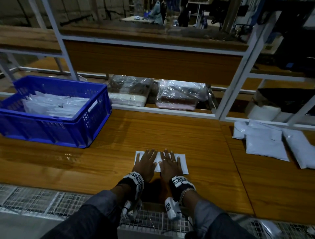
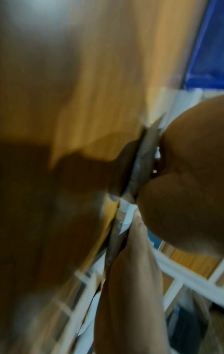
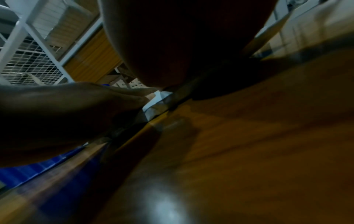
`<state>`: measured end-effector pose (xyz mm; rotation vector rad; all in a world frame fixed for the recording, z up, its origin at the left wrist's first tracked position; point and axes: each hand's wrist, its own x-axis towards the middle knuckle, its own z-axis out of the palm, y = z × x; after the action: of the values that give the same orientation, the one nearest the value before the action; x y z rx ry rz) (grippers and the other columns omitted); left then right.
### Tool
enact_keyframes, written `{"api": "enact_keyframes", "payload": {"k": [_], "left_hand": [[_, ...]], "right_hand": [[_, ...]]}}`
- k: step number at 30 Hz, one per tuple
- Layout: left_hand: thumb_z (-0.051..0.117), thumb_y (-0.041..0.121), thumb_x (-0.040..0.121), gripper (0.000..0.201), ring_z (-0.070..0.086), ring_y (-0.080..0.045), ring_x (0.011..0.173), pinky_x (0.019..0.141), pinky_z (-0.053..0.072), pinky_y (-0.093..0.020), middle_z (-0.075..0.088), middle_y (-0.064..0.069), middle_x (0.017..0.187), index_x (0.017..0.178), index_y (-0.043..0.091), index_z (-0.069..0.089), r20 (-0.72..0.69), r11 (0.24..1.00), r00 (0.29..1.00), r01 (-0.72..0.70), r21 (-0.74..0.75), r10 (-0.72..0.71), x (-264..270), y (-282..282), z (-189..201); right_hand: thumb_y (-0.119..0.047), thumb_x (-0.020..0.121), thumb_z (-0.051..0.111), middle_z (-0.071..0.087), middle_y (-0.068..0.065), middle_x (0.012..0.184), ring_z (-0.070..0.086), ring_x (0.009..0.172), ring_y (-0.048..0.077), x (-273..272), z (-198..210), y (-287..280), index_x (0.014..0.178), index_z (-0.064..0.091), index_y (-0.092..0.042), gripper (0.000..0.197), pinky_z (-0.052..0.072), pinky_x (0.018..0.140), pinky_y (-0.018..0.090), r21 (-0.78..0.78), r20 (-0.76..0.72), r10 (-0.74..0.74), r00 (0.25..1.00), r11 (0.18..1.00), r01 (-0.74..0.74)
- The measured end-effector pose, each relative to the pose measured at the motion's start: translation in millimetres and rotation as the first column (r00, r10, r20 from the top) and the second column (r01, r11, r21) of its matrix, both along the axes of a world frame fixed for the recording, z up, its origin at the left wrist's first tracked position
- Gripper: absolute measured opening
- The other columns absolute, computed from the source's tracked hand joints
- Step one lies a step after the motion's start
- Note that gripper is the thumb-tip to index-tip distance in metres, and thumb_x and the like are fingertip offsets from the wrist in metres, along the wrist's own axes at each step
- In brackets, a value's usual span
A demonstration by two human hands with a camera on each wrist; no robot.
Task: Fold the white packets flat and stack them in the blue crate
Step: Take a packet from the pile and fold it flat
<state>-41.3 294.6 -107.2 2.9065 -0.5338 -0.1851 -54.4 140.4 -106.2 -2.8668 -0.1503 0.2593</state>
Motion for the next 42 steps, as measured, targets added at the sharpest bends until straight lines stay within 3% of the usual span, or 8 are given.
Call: {"api": "enact_keyframes", "payload": {"k": [3,5,10,15,21,32,36,42], "left_hand": [[0.031,0.04,0.092,0.061,0.059,-0.026,0.13,0.101,0.047,-0.062,0.058,-0.008,0.144,0.146,0.015,0.045,-0.054,0.998,0.998,-0.017,-0.067,0.013,6,1,-14],[0.04,0.04,0.09,0.056,0.063,-0.022,0.124,0.103,0.042,-0.054,0.064,-0.005,0.137,0.141,0.018,0.045,-0.099,0.996,0.995,0.018,-0.091,-0.027,13,-1,-33],[0.038,0.041,0.092,0.058,0.059,-0.022,0.129,0.103,0.046,-0.056,0.06,-0.005,0.142,0.143,0.017,0.052,-0.035,0.997,0.999,-0.001,-0.075,-0.002,7,0,-28],[-0.001,0.061,0.098,0.075,0.004,-0.021,0.156,0.124,0.007,-0.051,0.004,-0.002,0.17,0.162,0.022,0.003,-0.043,0.999,0.998,-0.039,0.007,0.039,7,8,-15],[-0.013,0.078,0.08,0.095,-0.006,-0.038,0.155,0.124,0.001,-0.051,-0.011,-0.019,0.167,0.161,0.029,-0.007,-0.063,0.991,0.991,-0.123,-0.059,0.12,6,21,-17],[0.02,0.061,0.103,0.067,-0.003,-0.038,0.155,0.126,0.002,-0.051,-0.006,-0.019,0.167,0.161,0.034,-0.002,-0.117,0.992,0.986,-0.12,-0.036,0.115,13,22,-13],[-0.008,0.06,0.094,0.077,0.001,-0.029,0.156,0.125,0.004,-0.048,0.002,-0.008,0.169,0.162,0.026,0.001,0.004,0.999,1.0,-0.03,-0.016,0.03,7,10,-4],[0.011,0.042,0.1,0.068,0.032,-0.039,0.147,0.114,0.032,-0.057,0.034,-0.016,0.16,0.158,0.011,0.03,-0.004,0.996,0.998,0.065,-0.065,-0.065,10,3,3]], "right_hand": [[-0.038,0.109,0.022,-0.007,-0.005,0.169,-0.007,0.156,0.019,5,-6,-2,0.162,0.002,-0.025,0.058,-0.006,0.124,0.047,-0.04,-0.016,-0.008,1.0,0.999,0.007],[-0.038,0.108,0.024,-0.006,-0.004,0.169,-0.006,0.156,0.02,7,-10,-3,0.162,0.004,-0.024,0.059,-0.005,0.124,0.048,-0.079,-0.006,0.006,1.0,0.997,-0.007],[-0.037,0.108,0.024,-0.002,-0.004,0.169,-0.003,0.156,0.02,8,-6,0,0.162,0.004,-0.024,0.058,-0.003,0.125,0.047,-0.069,-0.048,0.007,0.999,0.998,-0.01],[-0.052,0.107,0.016,-0.016,0.002,0.168,-0.014,0.155,0.021,11,5,-16,0.161,-0.006,-0.019,0.068,-0.007,0.125,0.045,0.026,-0.159,0.018,0.987,1.0,-0.014],[-0.072,0.098,0.015,-0.019,0.004,0.167,-0.016,0.154,0.021,8,-4,-36,0.16,-0.01,-0.017,0.087,-0.012,0.124,0.043,0.015,-0.138,-0.085,0.987,0.996,0.088],[-0.071,0.098,0.018,-0.02,0.001,0.167,-0.017,0.154,0.023,11,-3,-34,0.161,-0.007,-0.021,0.084,-0.013,0.122,0.046,0.022,-0.184,-0.098,0.978,0.994,0.104],[-0.051,0.107,0.019,-0.009,0.0,0.169,-0.008,0.155,0.019,13,5,-25,0.162,0.0,-0.018,0.067,-0.007,0.123,0.044,0.055,-0.131,-0.014,0.991,0.998,0.021],[-0.036,0.11,0.021,0.0,0.0,0.169,0.0,0.155,0.014,16,0,-7,0.162,0.005,-0.014,0.058,-0.002,0.126,0.042,-0.006,-0.049,0.057,0.997,0.998,-0.058]]}}
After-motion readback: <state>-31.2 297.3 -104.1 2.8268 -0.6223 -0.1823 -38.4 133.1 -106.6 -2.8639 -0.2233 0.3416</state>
